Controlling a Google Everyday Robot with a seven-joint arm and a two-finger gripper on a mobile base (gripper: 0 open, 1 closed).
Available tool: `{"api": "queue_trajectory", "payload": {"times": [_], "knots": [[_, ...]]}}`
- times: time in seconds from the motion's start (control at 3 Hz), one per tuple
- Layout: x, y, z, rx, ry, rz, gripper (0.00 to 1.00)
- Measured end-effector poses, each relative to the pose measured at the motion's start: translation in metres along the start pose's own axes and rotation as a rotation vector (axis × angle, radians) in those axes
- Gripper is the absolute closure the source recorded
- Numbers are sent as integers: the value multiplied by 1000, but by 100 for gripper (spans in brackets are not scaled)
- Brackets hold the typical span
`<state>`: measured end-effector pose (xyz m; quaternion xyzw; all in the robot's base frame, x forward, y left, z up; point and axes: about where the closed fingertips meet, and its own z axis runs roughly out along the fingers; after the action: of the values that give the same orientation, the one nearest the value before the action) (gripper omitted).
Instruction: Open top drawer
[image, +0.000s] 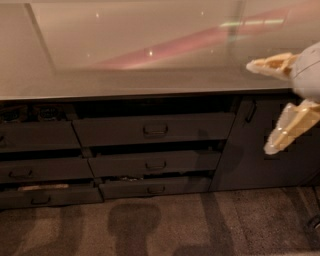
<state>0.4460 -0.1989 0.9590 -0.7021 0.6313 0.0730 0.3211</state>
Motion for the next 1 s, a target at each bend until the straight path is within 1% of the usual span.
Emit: {"api": "queue_trajectory", "payload": {"times": [0.33,0.67,1.0], "knots": [[48,-7,42,-68,-16,70,0],[77,-11,67,-109,-25,113,0],[92,-13,81,-131,-31,136,0]]}}
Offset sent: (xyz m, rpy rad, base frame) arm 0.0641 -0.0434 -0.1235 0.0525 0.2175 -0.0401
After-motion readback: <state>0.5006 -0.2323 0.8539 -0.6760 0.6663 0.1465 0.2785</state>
